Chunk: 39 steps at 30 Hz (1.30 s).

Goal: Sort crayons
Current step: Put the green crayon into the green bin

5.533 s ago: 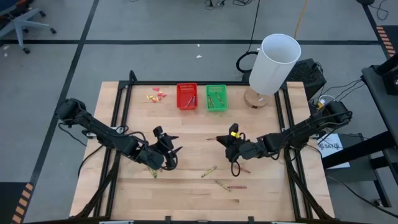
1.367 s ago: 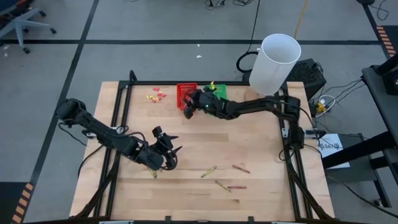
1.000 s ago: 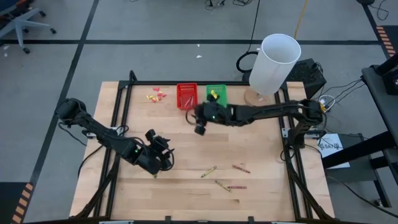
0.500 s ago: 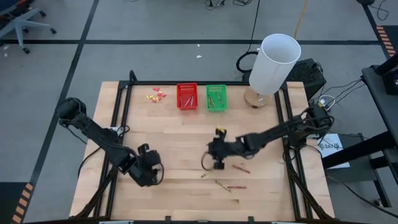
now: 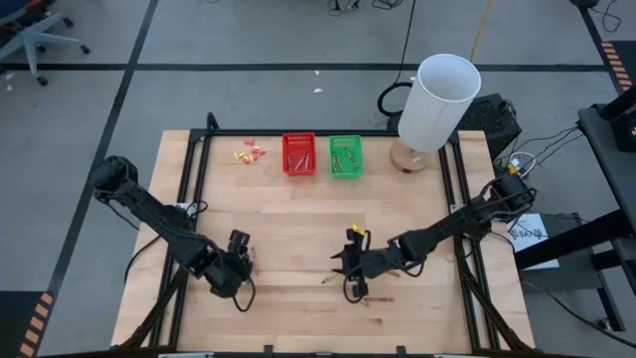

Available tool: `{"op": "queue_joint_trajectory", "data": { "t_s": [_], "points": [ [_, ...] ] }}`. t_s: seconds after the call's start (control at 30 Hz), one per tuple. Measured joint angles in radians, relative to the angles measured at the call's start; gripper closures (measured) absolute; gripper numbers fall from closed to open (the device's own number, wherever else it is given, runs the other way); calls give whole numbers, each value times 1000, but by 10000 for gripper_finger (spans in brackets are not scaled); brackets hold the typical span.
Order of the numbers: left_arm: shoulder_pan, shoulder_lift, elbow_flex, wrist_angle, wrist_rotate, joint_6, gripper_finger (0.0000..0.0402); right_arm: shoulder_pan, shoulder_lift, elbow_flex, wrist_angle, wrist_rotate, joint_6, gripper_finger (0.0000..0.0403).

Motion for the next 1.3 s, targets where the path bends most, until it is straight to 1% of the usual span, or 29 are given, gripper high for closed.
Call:
{"op": "queue_joint_trajectory", "data": {
  "t_s": [0.1,0.23,0.37,0.53,0.67,0.9,1.0,1.3],
  "points": [
    [19,0,0,-6,-19,81,183,15,0,0,2,0,0,264],
    [30,0,0,-6,14,197,183,27,0,0,2,0,0,264],
    [41,0,-1,-5,18,275,183,29,0,0,2,2,0,264],
    [55,0,-15,2,21,278,183,29,0,0,2,2,0,264],
    [55,0,-77,32,51,279,183,29,0,0,2,2,0,264],
    [55,0,-112,61,3,283,183,28,0,0,2,2,-12,264],
    [55,0,-143,107,3,314,183,28,0,0,2,2,-20,264],
    [55,0,-158,111,2,314,183,28,0,0,2,3,-26,264]
  ]
}}
